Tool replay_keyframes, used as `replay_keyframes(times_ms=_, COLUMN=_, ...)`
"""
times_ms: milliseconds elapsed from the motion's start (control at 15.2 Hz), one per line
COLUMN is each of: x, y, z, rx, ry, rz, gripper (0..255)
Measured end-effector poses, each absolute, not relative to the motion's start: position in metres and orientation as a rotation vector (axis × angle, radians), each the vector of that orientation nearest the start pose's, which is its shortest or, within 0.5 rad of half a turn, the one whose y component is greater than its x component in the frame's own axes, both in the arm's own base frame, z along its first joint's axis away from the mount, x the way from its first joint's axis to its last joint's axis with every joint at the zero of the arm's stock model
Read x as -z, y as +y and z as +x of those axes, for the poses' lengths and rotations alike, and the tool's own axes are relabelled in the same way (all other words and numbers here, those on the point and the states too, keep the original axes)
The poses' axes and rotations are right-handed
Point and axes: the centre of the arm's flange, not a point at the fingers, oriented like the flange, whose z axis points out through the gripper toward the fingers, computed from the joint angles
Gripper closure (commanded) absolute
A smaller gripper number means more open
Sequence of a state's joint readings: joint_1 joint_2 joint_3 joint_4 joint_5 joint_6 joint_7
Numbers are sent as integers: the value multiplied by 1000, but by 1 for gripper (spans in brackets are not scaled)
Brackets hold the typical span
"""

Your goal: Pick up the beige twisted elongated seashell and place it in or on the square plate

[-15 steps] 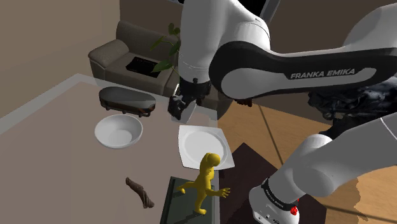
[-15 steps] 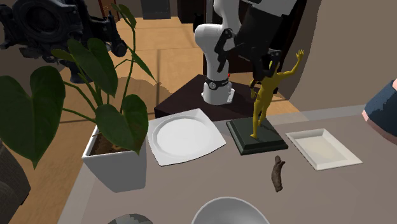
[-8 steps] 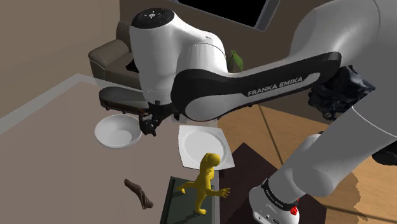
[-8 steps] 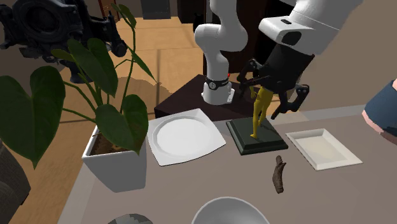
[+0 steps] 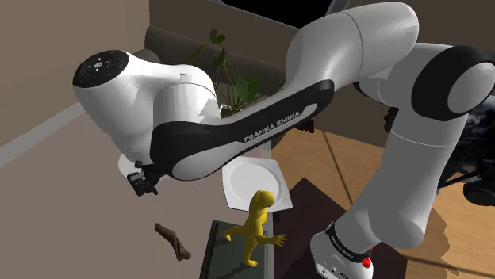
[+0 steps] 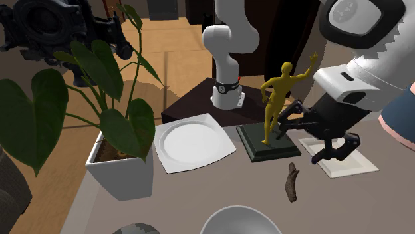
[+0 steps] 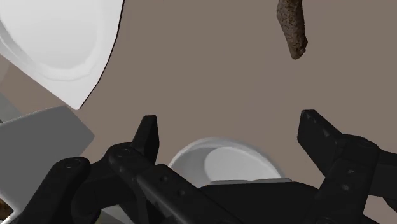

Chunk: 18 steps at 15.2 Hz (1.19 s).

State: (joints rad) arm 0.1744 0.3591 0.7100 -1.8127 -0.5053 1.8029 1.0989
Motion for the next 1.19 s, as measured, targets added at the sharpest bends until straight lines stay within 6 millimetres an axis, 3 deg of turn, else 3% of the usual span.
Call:
replay_keyframes(times_ms=198, x=-340, y=450, z=444, rx=85, ry=64, rz=-3505, gripper=0)
replay_keyframes(times_ms=330, x=-328, y=459, z=449, rx=79, ry=69, rz=-3513, gripper=0)
replay_keyframes(times_ms=792, x=-293, y=453, z=451, rx=78, ry=72, rz=-3516, gripper=0)
replay_keyframes(times_ms=1188, x=-289, y=451, z=451, rx=78, ry=72, rz=-3516, gripper=0)
